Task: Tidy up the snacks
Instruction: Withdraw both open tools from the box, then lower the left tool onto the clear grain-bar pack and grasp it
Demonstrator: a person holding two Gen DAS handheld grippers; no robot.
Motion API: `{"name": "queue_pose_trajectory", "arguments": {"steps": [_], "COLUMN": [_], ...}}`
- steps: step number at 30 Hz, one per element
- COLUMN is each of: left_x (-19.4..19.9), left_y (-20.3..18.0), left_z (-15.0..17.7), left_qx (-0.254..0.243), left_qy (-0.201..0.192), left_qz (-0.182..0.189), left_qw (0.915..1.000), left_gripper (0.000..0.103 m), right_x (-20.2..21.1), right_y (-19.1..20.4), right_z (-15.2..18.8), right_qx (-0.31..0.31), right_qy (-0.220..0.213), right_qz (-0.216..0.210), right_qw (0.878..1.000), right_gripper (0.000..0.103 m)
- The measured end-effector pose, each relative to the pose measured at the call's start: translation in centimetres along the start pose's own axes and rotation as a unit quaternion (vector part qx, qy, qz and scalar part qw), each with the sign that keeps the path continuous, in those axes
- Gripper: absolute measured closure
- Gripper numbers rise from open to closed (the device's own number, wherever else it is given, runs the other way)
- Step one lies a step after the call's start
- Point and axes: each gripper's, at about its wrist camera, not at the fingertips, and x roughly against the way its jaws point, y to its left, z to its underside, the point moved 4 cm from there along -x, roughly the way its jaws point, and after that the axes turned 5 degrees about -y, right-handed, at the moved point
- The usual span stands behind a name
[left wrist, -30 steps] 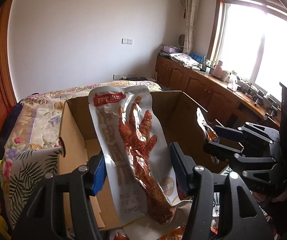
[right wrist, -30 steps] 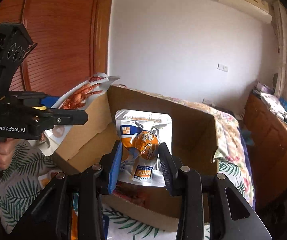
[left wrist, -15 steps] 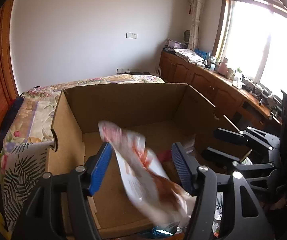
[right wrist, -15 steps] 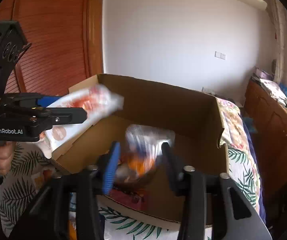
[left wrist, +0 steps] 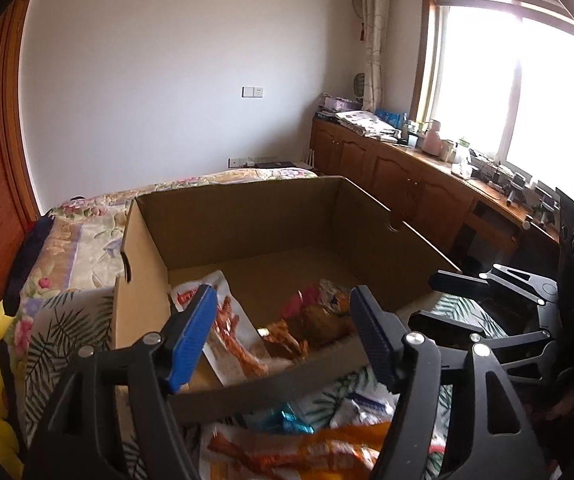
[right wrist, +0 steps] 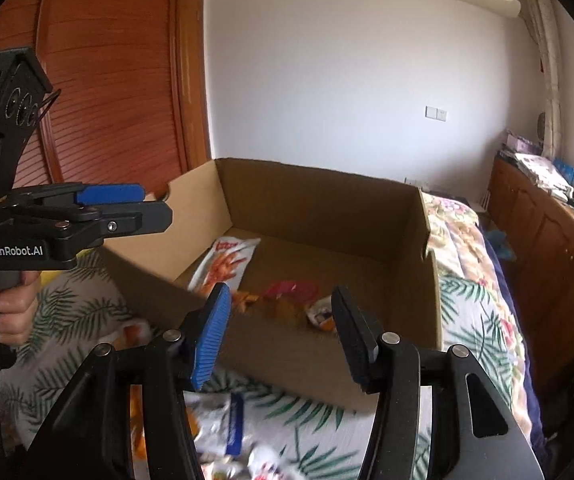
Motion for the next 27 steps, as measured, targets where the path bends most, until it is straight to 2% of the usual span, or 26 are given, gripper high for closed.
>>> {"name": "queue_pose_trajectory", "arguments": {"steps": [11, 23, 27], "left_x": [3.1, 2.9, 2.7], "left_y": [-1.6, -3.4, -3.6], "left_z": [6.0, 12.9, 13.7], "left_qx": [0.010, 0.011, 0.021], "left_qy": [0.022, 0.068, 0.076], "left_qz": [0.000, -0.018, -0.019], "left_qw": [0.9997, 0.9974, 0.9967], "left_gripper": [0.034, 0.034, 0.034], "right_x": [2.0, 0.7, 0.3], "right_y": [0.5, 0.3, 0.4], "right_z": [5.4, 9.6, 10.3], "right_qx": [-0.033, -0.052, -0.052], "right_qy": [0.036, 0.084, 0.095], "right_qz": [0.015, 0.042, 0.046], "right_qw": [0.999, 0.994, 0.993], "right_gripper": [0.049, 0.049, 0.048]}}
